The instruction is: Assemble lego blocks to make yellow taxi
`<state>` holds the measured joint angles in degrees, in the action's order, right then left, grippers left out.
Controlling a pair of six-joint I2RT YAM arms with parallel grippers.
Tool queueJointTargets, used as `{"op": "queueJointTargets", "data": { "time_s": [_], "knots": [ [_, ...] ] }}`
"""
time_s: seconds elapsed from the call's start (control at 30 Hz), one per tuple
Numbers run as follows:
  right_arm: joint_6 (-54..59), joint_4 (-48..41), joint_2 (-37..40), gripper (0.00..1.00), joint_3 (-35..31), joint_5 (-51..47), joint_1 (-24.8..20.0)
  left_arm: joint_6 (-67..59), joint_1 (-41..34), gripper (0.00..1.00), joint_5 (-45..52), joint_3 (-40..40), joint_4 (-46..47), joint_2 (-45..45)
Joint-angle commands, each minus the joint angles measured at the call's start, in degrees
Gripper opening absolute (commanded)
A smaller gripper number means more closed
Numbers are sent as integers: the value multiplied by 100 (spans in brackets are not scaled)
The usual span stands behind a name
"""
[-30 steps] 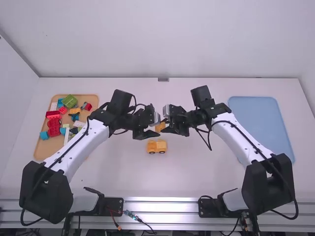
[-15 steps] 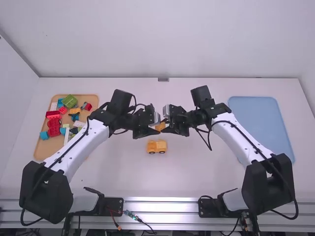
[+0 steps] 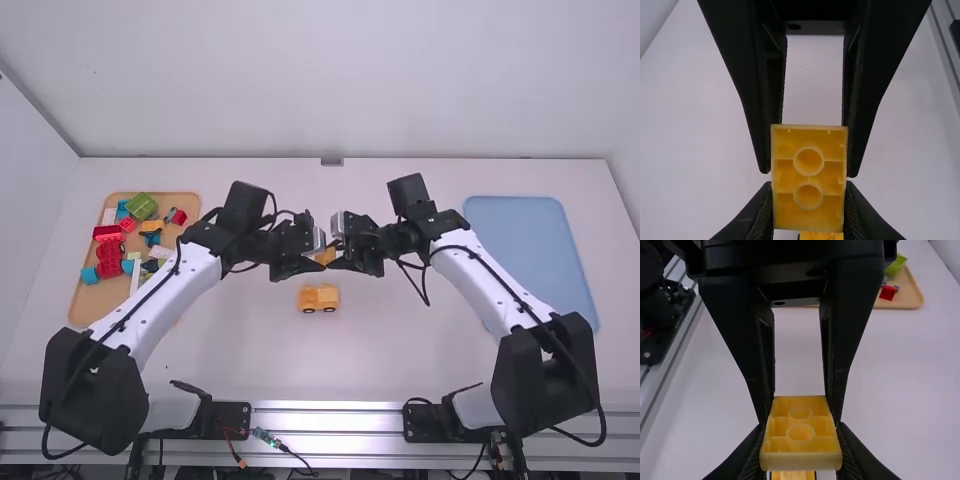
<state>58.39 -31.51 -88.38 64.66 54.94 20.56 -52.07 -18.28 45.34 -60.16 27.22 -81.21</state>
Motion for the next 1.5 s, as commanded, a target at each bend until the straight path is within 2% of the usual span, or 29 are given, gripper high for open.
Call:
{"op": "queueJointTargets", "data": {
  "time_s": [0.0,0.03,0.07,0.17,0.23,0.27,0.3,0.37,0.5,0.67,0.87,1.03,1.1,1.2,1.3,1.33,1.4,1.43,1.47],
  "knots": [
    [-155,61,76,10,90,70,7,-22,-103,23,212,-127,42,56],
    [-155,61,76,16,90,70,7,-15,-101,23,212,-127,44,56],
    [-155,63,76,31,90,72,7,-2,-101,23,210,-127,46,56],
    [-155,63,76,57,90,70,7,-4,-72,22,212,-127,87,56],
    [-157,76,76,73,92,72,7,24,-68,17,214,-127,94,56],
    [-153,87,76,83,92,70,7,17,-92,11,214,-129,120,56],
    [-153,85,76,86,92,70,4,17,-101,10,216,-131,127,56],
    [-153,98,79,99,92,70,-35,17,-103,9,219,-133,144,56],
    [-142,105,87,99,92,275,-184,15,-42,2,485,-133,96,56],
    [-79,79,87,99,90,1010,-684,9,120,3,903,-129,-46,56],
    [695,-420,87,99,87,1991,-1259,-37,407,2,1884,-125,-133,54],
    [1327,-588,87,99,-96,2551,-1423,22,505,2,2689,264,-1117,-45],
    [1344,-402,85,100,-240,2693,-1397,271,527,2,3086,568,-1814,-64],
    [1344,-37,85,100,-470,3217,-1351,1357,505,2,3220,953,-3071,-64],
    [1329,326,85,92,-649,3447,-1351,2286,507,2,3211,1355,-4406,-64],
    [1088,496,85,91,-680,3449,-1355,2859,479,2,3200,1611,-5263,-64],
    [544,909,83,87,-726,3449,-1370,3591,481,2,3154,1926,-6341,-64],
    [177,1196,83,84,-734,3449,-1368,4264,479,2,2866,2155,-7104,-64],
    [31,1298,83,83,-734,3449,-1357,4533,472,2,2686,2240,-7368,-64]
  ]
}}
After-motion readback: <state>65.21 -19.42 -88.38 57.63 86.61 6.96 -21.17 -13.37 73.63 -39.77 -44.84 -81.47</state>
